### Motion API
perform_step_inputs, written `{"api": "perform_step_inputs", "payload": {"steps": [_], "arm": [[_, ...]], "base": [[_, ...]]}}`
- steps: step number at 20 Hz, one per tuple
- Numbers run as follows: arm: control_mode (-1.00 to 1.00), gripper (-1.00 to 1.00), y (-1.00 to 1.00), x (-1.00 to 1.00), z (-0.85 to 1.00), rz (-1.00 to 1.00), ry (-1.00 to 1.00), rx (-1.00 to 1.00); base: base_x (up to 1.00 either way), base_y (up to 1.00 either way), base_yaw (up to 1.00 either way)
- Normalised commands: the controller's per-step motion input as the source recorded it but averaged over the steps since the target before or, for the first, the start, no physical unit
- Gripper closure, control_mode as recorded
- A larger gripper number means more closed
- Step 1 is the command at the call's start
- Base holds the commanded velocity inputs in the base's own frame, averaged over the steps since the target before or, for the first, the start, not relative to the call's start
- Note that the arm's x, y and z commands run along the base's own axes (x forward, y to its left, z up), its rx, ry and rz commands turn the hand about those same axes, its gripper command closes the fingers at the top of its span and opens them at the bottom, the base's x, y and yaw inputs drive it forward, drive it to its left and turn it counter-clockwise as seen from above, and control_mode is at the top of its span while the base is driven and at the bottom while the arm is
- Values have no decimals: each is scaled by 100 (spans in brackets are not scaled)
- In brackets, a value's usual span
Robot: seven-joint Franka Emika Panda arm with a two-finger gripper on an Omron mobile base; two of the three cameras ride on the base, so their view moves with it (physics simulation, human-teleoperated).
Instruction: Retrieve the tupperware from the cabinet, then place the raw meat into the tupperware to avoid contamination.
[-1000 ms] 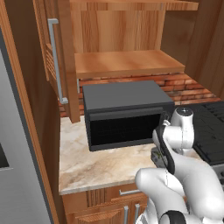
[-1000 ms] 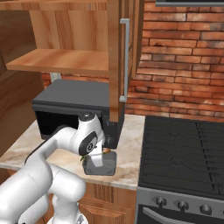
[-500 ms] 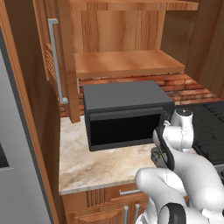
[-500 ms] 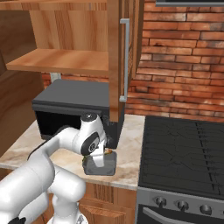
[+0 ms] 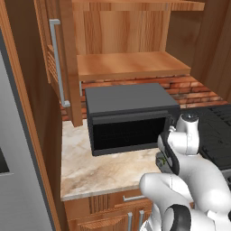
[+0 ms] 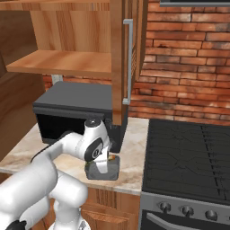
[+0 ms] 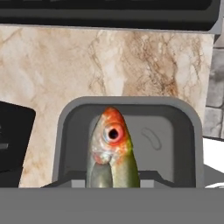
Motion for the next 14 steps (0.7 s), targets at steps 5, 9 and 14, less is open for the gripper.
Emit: {"api": "perform_step_inputs", "payload": {"steps": [5,9,14], "arm": [[-100,100,0,6,-11,-1,0,0],[-100,100,-1,6,-8,-2,0,0],[-100,100,0,4,-9,-1,0,0]], "base": [[0,0,0],[0,0,0],[0,0,0]]}}
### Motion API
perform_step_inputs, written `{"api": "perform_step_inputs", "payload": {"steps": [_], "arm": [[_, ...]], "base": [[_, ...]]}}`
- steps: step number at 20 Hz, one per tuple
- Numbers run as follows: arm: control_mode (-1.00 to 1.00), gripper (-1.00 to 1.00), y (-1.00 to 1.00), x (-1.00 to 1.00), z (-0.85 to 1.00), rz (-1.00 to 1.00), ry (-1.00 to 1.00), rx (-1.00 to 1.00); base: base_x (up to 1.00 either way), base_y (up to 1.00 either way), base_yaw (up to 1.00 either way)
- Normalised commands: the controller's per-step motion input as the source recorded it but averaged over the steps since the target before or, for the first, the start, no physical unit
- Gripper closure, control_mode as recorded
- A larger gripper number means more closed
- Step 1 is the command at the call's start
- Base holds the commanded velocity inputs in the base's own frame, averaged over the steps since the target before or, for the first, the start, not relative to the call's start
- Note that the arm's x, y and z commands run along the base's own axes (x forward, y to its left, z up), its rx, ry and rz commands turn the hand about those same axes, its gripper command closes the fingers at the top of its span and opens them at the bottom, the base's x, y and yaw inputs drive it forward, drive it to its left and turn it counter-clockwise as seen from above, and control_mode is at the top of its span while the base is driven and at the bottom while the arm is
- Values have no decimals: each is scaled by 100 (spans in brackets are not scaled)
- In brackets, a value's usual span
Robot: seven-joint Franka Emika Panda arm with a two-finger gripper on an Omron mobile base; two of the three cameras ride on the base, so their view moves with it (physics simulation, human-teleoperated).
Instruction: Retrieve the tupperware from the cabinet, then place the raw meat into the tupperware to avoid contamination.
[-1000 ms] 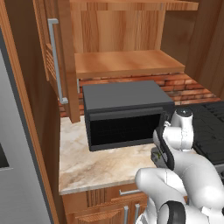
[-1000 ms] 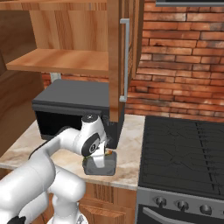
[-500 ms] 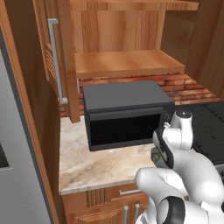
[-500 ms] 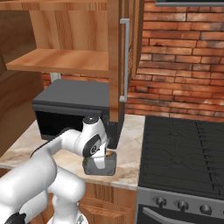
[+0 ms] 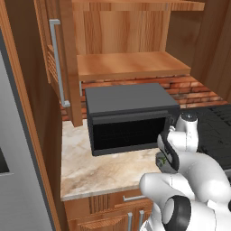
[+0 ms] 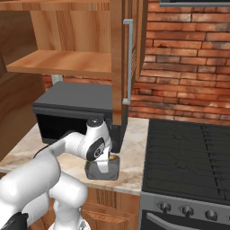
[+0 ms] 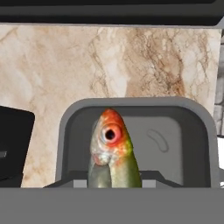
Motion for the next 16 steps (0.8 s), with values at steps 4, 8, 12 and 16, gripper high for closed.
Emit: {"api": "perform_step_inputs", "payload": {"steps": [4,8,12,16], "arm": [[-100,100,0,1,-10,-1,0,0],[-100,100,0,0,-11,-1,0,0],[-100,100,0,0,-12,-1,0,0],[-100,100,0,0,-12,-1,0,0]], "base": [[0,0,0],[0,0,0],[0,0,0],[0,0,0]]}}
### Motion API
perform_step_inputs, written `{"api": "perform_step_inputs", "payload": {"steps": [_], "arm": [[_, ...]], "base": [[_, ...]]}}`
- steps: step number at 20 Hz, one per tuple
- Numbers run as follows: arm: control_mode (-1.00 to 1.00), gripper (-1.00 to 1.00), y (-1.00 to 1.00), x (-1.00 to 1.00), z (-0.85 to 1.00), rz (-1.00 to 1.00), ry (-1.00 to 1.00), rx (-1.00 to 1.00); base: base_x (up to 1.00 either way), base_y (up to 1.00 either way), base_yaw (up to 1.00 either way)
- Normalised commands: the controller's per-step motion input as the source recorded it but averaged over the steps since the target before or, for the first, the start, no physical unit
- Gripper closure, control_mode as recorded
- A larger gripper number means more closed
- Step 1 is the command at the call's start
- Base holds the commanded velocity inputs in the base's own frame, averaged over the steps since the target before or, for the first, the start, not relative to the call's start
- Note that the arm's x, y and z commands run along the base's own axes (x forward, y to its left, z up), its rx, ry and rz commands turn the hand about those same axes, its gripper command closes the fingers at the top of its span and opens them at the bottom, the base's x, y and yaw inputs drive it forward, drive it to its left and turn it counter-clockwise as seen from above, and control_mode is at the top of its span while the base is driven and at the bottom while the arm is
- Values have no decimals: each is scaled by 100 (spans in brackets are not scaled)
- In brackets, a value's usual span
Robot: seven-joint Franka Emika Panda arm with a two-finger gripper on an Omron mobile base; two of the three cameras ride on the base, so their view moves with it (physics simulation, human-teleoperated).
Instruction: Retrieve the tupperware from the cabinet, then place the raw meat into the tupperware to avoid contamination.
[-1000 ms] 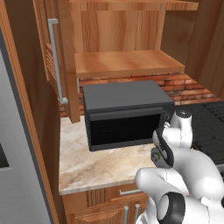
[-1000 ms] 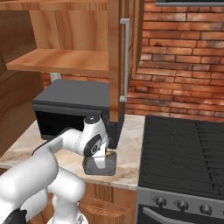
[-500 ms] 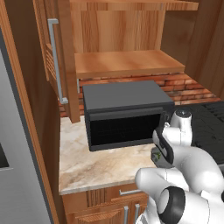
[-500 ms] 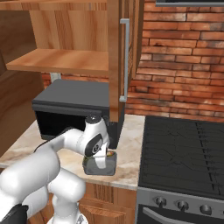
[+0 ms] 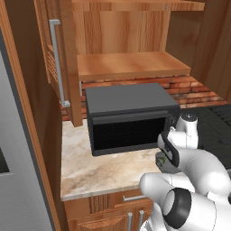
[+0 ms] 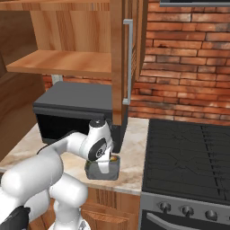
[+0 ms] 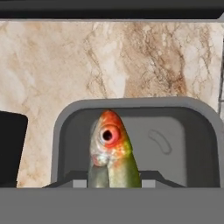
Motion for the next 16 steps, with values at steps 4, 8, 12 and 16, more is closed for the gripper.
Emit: {"api": "perform_step_inputs", "payload": {"steps": [4,8,12,16], "arm": [[-100,100,0,0,-11,-1,0,0],[-100,100,0,0,-10,-1,0,0],[-100,-100,0,0,-9,-1,0,0],[-100,-100,0,1,-5,-1,0,0]], "base": [[0,0,0],[0,0,0],[0,0,0],[0,0,0]]}}
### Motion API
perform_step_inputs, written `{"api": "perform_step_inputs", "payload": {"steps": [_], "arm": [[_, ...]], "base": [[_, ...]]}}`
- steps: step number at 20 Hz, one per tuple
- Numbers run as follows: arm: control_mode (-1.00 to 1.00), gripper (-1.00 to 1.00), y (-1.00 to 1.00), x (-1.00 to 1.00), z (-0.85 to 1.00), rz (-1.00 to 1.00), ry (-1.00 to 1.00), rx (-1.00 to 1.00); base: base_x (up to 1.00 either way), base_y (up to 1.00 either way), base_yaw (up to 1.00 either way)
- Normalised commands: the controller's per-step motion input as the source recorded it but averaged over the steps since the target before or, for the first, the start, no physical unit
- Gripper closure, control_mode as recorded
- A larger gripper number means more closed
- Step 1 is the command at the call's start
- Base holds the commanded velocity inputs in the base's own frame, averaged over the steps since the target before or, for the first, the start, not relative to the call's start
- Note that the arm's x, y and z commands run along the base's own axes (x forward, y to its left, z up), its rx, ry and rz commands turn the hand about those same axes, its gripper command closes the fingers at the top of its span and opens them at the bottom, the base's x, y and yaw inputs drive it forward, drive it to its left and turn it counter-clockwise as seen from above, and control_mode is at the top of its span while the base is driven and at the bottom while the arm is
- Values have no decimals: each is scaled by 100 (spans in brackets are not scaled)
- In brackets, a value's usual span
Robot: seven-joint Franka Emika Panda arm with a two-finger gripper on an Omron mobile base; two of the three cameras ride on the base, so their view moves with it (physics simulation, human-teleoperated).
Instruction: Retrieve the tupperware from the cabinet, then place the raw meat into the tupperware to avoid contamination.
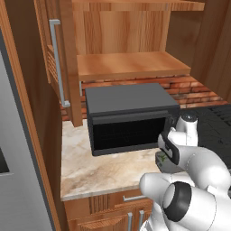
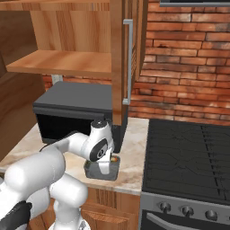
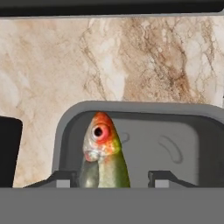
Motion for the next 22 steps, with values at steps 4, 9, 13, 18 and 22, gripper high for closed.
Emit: {"api": "perform_step_inputs", "payload": {"steps": [4,9,13,18,22], "arm": [[-100,-100,0,2,0,-1,0,0],[-100,-100,0,5,0,-2,0,0],[-100,-100,0,2,4,-2,0,0],[-100,-100,-3,0,14,-2,0,0],[-100,-100,-4,0,15,-2,0,0]], "base": [[0,0,0],[0,0,0],[0,0,0],[0,0,0],[0,0,0]]}}
